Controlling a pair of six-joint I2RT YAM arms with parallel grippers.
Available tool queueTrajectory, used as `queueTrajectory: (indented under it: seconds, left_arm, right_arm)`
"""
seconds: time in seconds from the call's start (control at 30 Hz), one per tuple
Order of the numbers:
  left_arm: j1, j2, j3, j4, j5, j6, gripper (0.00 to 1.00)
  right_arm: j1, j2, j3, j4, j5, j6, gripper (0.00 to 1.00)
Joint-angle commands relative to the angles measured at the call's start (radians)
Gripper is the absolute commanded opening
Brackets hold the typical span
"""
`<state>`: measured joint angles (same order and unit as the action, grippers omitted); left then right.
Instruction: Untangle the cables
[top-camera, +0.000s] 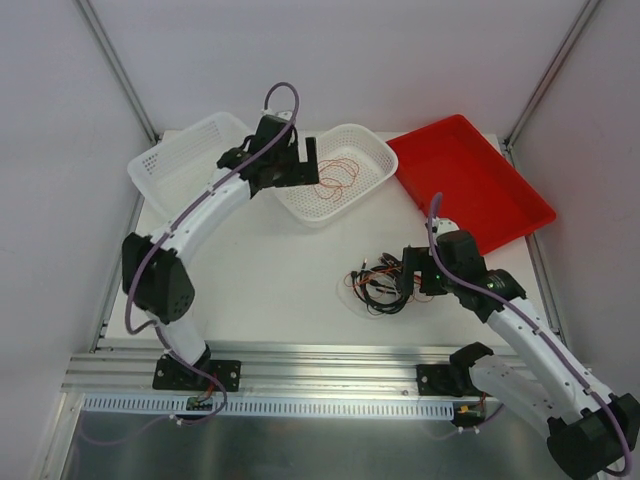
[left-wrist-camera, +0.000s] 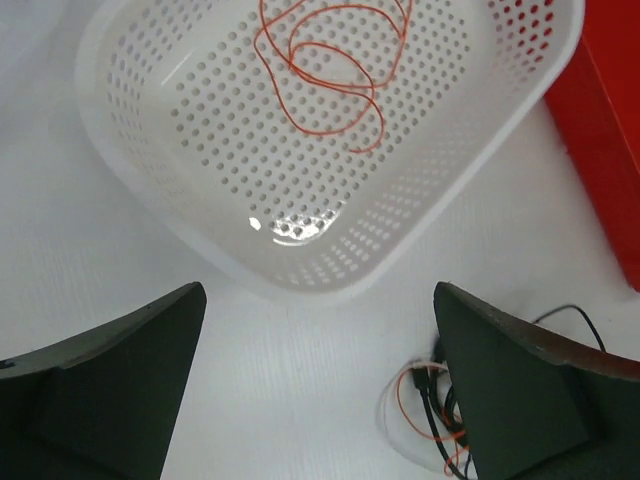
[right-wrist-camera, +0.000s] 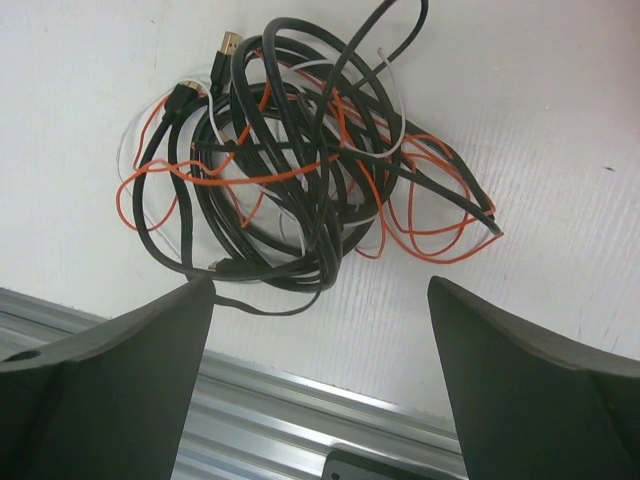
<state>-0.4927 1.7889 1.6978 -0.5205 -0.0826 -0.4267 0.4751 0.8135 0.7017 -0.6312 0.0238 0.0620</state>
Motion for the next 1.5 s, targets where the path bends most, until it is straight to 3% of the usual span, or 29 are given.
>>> queueTrajectory:
  seconds: [0.0,0.1,0.23,0.4,0.57,0.93,1.03,1.2,1.33,1.47]
  left_arm:
    - [-0.1,-0.198,-0.156,0.02,0.052,-0.023,0.99]
    - [-0.206,-0.313,-0.283,0.02,0.056,-0.007,0.99]
    - [-0.312,-0.319,-0.372,0.04,0.073,0.072,0.99]
    - [-0.405,-0.203,-0.322,0.065,0.104,0.313,0.97]
    - [-0.444,-0.076,-0.238,0.099,0.228,0.416,0.91]
    - [-0.478,0.153,-0.124,0.129,0.343,0.5,0.59]
    - [-0.478,0.176,-0.124,0.135,0.356,0.487,0.43]
    - [-0.478,0.135,-0.158,0.142,0.348,0.467,0.0]
    - [-0.478,0.043,-0.197,0.142,0.325,0.439,0.0]
    - [-0.478,-0.109,-0.221,0.142,0.305,0.379,0.0]
  right_arm:
    - [-0.006,0.036,0.005,0.09,0.001,0.001,0.91]
    - [-0.009,0.061,-0.013,0.122,-0.012,0.019,0.84]
    - [-0.02,0.062,-0.041,0.14,-0.015,0.038,0.76]
    - [-0.032,0.039,-0.083,0.145,-0.016,0.068,0.72]
    - [-0.039,0.013,-0.129,0.154,-0.015,0.117,0.71]
    - [-0.078,-0.037,-0.195,0.166,-0.071,0.157,0.68]
    - [-0.093,-0.03,-0.206,0.206,-0.1,0.17,0.67]
    - [-0.098,0.007,-0.238,0.261,-0.15,0.197,0.65]
    - [-0.101,0.048,-0.258,0.321,-0.174,0.213,0.61]
    - [-0.105,0.102,-0.272,0.358,-0.179,0.231,0.5]
